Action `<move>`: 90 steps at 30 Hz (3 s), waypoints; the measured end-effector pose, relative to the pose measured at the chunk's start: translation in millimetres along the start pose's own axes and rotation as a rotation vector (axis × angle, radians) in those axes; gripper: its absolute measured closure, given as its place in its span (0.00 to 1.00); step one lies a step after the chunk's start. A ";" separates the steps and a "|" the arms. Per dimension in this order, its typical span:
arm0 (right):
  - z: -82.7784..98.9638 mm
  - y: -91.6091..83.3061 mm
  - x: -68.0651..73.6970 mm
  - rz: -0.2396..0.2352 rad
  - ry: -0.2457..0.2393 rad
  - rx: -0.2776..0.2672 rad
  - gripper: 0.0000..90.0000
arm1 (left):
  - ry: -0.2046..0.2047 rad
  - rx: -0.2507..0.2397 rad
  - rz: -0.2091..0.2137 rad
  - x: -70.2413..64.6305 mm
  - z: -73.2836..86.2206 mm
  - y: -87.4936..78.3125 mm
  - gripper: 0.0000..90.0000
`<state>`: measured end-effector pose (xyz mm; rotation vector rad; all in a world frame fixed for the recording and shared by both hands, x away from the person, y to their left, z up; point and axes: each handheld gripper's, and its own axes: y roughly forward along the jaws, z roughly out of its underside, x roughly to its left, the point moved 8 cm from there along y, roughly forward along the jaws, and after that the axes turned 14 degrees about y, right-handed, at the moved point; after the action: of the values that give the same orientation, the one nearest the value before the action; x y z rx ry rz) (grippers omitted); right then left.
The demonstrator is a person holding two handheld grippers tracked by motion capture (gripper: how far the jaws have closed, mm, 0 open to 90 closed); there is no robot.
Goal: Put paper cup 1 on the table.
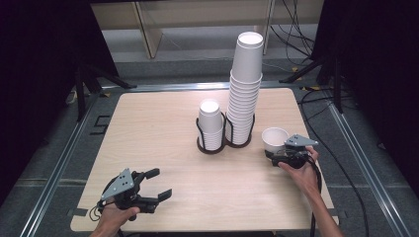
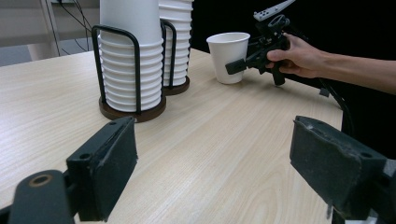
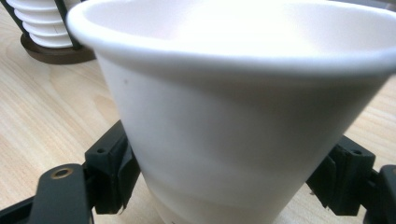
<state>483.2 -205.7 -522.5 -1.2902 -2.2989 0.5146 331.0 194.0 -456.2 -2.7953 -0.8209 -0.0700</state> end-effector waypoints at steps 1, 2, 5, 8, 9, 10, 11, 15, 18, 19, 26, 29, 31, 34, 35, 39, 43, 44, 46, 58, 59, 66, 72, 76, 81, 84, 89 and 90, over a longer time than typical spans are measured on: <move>3.0 -1.2 2.8 -0.003 0.044 0.022 0.24 | 0.001 0.000 0.000 0.0 0.0 -0.1 0.16; 4.6 -2.7 4.2 0.003 0.073 0.035 0.24 | -0.001 -0.001 0.000 -0.1 -0.1 0.0 0.16; 4.6 -2.3 4.1 0.003 0.061 0.039 0.24 | -0.001 -0.001 0.000 0.1 -0.1 0.0 0.16; 4.4 -1.3 2.0 0.007 0.039 0.032 0.23 | 0.001 -0.001 0.001 -0.1 -0.2 -0.1 0.16; 3.9 -0.7 -0.2 0.006 0.011 0.031 0.23 | 0.001 -0.001 0.002 -0.1 -0.2 -0.1 0.16; 4.2 -0.4 -0.8 0.009 0.009 0.031 0.23 | 0.001 -0.001 0.000 -0.1 -0.2 0.0 0.16; 4.1 -0.2 -1.7 0.012 -0.001 0.026 0.23 | 0.001 -0.001 0.001 -0.1 -0.1 0.0 0.16; 6.8 -0.5 -0.2 -0.003 0.013 0.049 0.23 | 0.007 0.025 -0.005 0.1 1.5 -1.2 0.16; 7.0 -0.6 0.6 0.000 0.021 0.044 0.21 | 0.004 0.024 -0.004 -0.6 1.4 -0.9 0.16; 7.0 -0.6 0.7 -0.002 0.019 0.045 0.21 | -0.004 0.017 -0.006 -1.1 0.8 -0.3 0.16; 10.2 1.1 1.7 -0.019 0.035 0.069 0.17 | 0.006 0.025 -0.004 -0.6 1.6 -1.2 0.16; 11.7 -0.7 1.6 -0.007 0.048 0.085 0.17 | 0.008 0.026 -0.003 -0.7 1.6 -1.4 0.16; 15.4 -1.7 0.9 0.006 0.082 0.103 0.17 | 0.008 0.023 -0.002 -0.8 1.5 -1.3 0.16; 16.7 -4.7 -3.1 0.004 0.040 0.103 0.17 | 0.006 0.021 -0.004 -0.5 1.3 -1.3 0.16; 18.3 -5.9 -3.1 -0.002 0.045 0.107 0.17 | 0.005 0.024 -0.005 -0.4 1.5 -1.3 0.16; 22.6 -12.5 -4.8 0.004 0.041 0.114 0.17 | -0.001 0.021 -0.006 -1.4 1.2 -0.8 0.16; 25.6 -24.0 -4.6 0.022 0.060 0.114 0.17 | 0.006 0.010 -0.001 -0.9 1.0 -0.5 0.16; 25.7 -24.9 -4.8 0.006 0.053 0.111 0.17 | 0.008 0.026 -0.005 -0.6 1.8 -1.7 0.16; 28.0 -31.0 -4.7 0.008 0.045 0.099 0.17 | 0.006 0.023 -0.006 -0.3 1.8 -1.7 0.16; 42.5 -64.4 2.6 0.010 0.064 0.074 0.17 | 0.006 0.035 -0.015 0.6 3.9 -1.3 0.16; 42.4 -65.9 4.1 0.010 0.070 0.076 0.17 | 0.006 0.022 -0.011 0.8 3.8 -0.3 0.16; 38.9 -78.4 16.3 -0.022 0.081 0.051 0.17 | 0.004 0.038 -0.022 1.7 5.4 -1.4 0.16; 33.3 -92.9 25.5 -0.037 0.073 0.017 0.17 | 0.006 0.043 -0.023 2.6 6.0 -1.6 0.16; 31.7 -98.8 36.1 -0.041 0.075 0.000 0.17 | 0.003 0.043 -0.028 3.2 6.2 -1.5 0.16; 26.4 -104.8 56.0 -0.102 0.065 -0.012 0.17 | -0.002 0.021 -0.023 3.4 6.0 1.1 0.16; 21.2 -106.6 69.9 -0.121 0.043 -0.011 0.17 | 0.000 0.027 -0.023 3.6 6.5 1.1 0.16; 7.8 -103.9 91.7 -0.167 0.025 -0.027 0.17 | 0.001 0.027 -0.020 3.7 6.8 1.8 0.16; 4.6 -104.2 94.4 -0.167 0.016 -0.023 0.17 | 0.000 0.029 -0.021 3.6 7.0 1.7 0.16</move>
<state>364.8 -175.8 -452.8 -1.0964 -2.3792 0.4206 334.8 196.0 -462.9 -2.7597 -0.8445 -0.0610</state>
